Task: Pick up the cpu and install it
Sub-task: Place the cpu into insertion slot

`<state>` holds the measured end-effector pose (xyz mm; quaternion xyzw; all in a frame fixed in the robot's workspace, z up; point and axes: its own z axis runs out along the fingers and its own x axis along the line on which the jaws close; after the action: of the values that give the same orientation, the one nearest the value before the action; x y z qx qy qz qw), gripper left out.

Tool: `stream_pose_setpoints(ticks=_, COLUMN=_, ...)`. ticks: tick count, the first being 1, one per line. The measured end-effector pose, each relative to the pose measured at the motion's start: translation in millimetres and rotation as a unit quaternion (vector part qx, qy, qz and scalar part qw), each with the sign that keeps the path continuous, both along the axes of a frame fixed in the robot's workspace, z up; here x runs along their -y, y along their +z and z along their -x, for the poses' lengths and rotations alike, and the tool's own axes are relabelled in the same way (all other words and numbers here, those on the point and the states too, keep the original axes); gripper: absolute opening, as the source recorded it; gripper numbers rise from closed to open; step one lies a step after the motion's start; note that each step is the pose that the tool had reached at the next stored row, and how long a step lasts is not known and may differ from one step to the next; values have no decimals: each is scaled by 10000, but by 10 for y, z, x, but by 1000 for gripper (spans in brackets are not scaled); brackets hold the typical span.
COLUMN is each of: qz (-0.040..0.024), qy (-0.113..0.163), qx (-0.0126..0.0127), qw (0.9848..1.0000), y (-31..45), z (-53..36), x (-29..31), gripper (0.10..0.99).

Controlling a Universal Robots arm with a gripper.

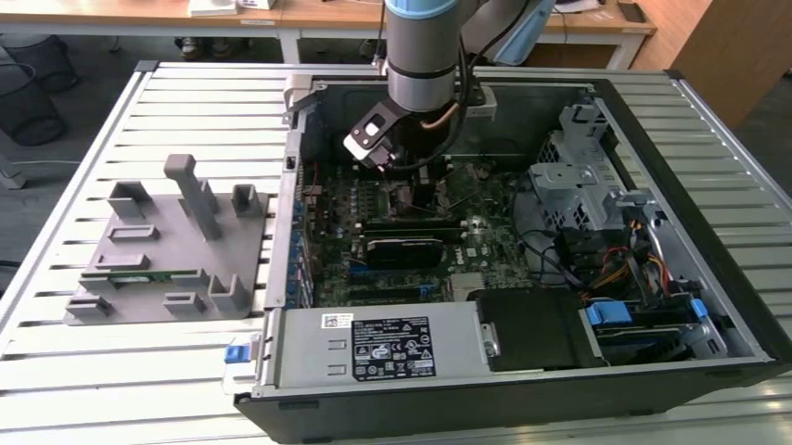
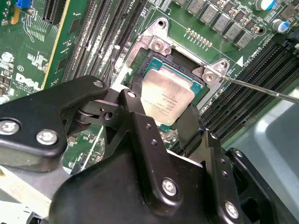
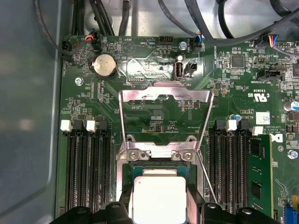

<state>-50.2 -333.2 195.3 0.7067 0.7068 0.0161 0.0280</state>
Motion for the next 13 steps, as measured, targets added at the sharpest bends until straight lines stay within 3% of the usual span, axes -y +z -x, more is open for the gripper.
stream_pose_setpoints(ticks=13, qz=-5, qy=-11, qx=3, qw=10000, y=-37, z=-1, x=-2, gripper=537)
